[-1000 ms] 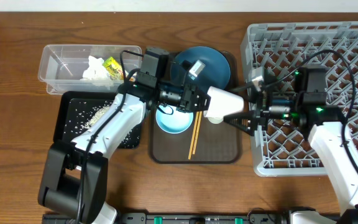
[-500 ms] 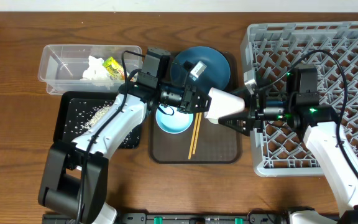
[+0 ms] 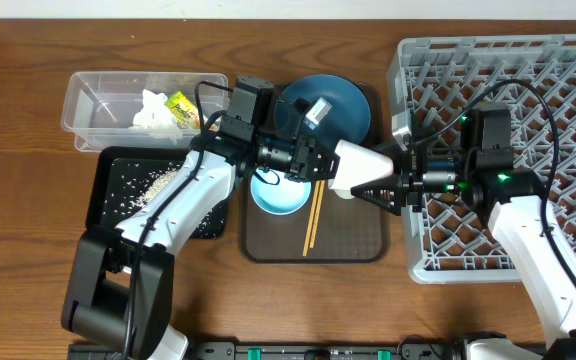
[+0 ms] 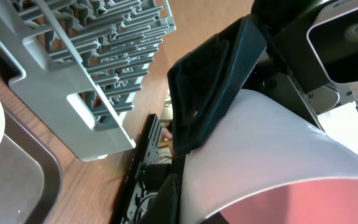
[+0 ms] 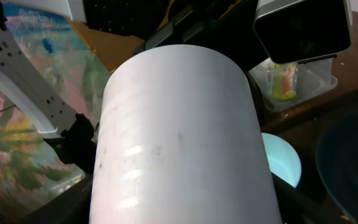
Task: Sort waste into correct bins and load items into the dishwasher rack
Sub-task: 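Grasp the pink cup with the right gripper and release the left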
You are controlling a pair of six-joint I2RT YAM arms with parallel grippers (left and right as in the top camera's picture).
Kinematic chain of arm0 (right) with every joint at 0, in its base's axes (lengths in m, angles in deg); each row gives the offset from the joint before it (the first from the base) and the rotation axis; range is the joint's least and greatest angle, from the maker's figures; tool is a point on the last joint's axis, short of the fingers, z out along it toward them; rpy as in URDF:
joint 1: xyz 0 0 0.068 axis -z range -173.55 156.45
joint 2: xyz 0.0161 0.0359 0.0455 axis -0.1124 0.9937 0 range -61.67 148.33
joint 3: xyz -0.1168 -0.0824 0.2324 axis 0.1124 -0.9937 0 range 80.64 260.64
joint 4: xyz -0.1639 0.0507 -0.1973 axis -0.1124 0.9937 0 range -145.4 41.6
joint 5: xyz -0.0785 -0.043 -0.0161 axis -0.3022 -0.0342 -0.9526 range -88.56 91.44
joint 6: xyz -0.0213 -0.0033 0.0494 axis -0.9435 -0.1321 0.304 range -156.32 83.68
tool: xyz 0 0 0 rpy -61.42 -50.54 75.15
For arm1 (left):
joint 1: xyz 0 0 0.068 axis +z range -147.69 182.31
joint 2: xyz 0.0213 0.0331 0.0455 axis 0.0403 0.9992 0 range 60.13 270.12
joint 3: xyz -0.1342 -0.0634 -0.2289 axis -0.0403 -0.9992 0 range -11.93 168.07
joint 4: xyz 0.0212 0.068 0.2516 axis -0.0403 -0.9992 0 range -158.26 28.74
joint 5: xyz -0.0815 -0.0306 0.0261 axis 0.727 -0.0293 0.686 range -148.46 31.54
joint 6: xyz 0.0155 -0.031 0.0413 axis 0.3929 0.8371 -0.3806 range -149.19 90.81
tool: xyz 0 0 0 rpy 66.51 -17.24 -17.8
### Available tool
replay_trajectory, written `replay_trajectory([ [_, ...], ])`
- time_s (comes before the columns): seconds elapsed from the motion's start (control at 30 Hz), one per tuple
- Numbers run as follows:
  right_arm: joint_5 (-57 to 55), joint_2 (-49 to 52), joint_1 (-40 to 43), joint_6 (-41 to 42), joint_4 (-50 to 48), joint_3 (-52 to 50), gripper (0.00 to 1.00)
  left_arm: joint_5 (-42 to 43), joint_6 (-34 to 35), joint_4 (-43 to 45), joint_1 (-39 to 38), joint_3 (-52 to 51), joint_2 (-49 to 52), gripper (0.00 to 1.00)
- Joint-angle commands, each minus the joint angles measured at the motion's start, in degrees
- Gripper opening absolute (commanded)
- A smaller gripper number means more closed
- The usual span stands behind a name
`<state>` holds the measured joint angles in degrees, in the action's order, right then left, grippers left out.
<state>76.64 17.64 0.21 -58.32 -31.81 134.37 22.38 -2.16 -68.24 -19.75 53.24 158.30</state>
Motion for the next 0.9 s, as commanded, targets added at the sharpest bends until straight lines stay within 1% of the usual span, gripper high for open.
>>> replay_trajectory([
  [0.0,-0.4,0.2,-0.8,-0.8,-0.6,0.9,0.77,1.2,-0.1,0.3,0.1,0.7,0.2,0.06],
  [0.07,-0.4,0.2,-0.8,-0.8,-1.2,0.9,0.78,1.2,-0.1,0.3,0.1,0.7,0.2,0.06],
  [0.2,-0.4,0.2,-0.7,-0.7,-2.9,0.9,0.78,1.2,-0.1,0.3,0.1,0.7,0.2,0.06],
  [0.4,-0.3,0.2,-0.3,-0.3,-3.7,0.9,0.71,1.2,-0.1,0.3,0.1,0.7,0.2,0.06],
  [0.5,-0.3,0.2,-0.3,0.0,-3.7,0.9,0.62,1.2,-0.1,0.3,0.1,0.7,0.2,0.06],
  [0.67,-0.4,0.2,-0.3,1.0,-3.7,0.9,0.59,1.0,-0.1,0.3,0.1,0.7,0.2,0.07],
  [0.7,-0.4,0.2,-0.3,1.3,-3.6,0.9,0.59,1.0,-0.2,0.3,0.1,0.7,0.2,0.11],
  [0.73,-0.5,0.2,-0.3,1.6,-3.5,0.9,0.59,0.9,-0.3,0.3,0.1,0.7,0.2,0.17],
  [0.77,-1.3,0.2,-0.3,2.0,-3.1,0.9,0.59,0.7,-1.2,0.2,0.1,0.7,0.2,0.34],
  [0.8,-2.8,0.2,-0.3,2.7,-2.7,0.9,0.59,0.3,-2.8,0.2,0.2,0.7,0.2,0.44],
  [0.83,-5.2,0.2,-0.3,3.7,-1.9,0.9,0.59,-0.9,-4.2,0.0,0.2,0.7,0.2,0.47],
  [0.87,-7.6,0.2,-0.3,4.5,-1.0,0.9,0.59,-4.0,-4.9,-0.8,0.3,0.7,0.2,0.5],
])
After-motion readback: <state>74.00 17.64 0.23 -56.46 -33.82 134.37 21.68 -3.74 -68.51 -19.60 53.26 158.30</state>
